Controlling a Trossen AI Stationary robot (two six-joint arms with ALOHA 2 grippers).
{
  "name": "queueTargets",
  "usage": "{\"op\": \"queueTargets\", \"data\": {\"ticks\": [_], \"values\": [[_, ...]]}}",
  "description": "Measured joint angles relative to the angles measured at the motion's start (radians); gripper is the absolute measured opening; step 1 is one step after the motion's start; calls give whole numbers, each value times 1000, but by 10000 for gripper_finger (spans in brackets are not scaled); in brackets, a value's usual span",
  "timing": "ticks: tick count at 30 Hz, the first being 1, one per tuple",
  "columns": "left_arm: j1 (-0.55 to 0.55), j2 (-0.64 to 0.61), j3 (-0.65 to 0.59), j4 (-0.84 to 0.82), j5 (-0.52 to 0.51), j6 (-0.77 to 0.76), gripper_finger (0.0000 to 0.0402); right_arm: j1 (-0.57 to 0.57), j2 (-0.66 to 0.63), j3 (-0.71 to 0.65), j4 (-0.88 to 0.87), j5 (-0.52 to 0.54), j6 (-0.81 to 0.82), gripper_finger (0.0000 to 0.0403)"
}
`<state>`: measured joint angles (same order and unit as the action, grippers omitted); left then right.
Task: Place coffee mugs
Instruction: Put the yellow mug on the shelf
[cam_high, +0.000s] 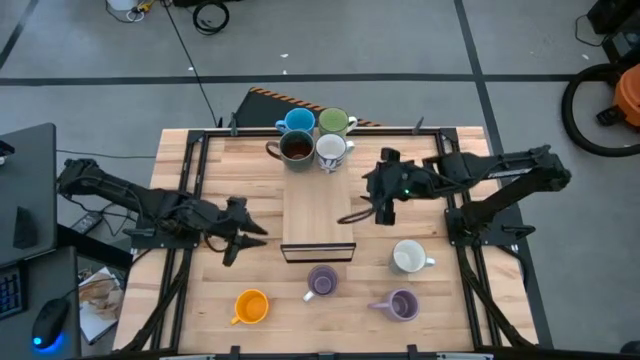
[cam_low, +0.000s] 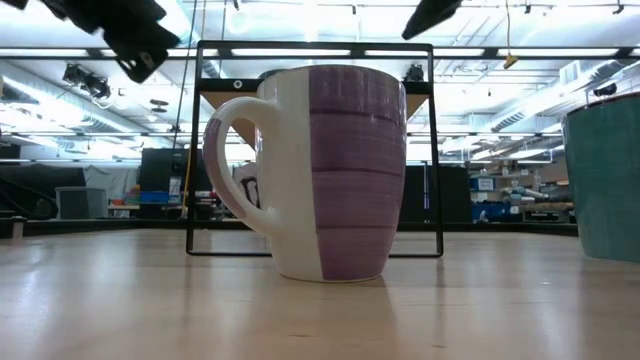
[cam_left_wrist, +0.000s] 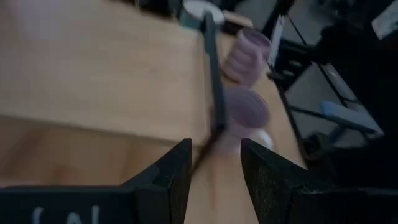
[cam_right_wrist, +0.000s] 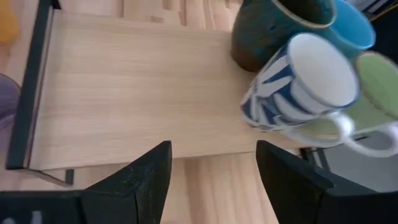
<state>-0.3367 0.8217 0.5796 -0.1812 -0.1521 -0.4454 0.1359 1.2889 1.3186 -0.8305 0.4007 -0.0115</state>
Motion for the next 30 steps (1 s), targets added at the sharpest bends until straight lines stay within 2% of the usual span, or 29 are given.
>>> {"op": "queueTargets", "data": {"ticks": [8, 15, 19, 24, 30], "values": [[-136, 149, 189, -220, -13, -272, 143, 56, -113, -267, 287, 6, -29, 240], [-236, 295, 372, -362, -15, -541, 142, 111, -189, -433, 454, 150, -41, 240], [-283, 412, 500, -420, -13, -640, 142, 133, -221, -538, 583, 162, -72, 240], [-319, 549, 667, -555, 0, -754, 142, 150, -263, -622, 706, 206, -117, 240], [-336, 672, 753, -580, 87, -922, 142, 157, -299, -702, 860, 212, -127, 240]]}}
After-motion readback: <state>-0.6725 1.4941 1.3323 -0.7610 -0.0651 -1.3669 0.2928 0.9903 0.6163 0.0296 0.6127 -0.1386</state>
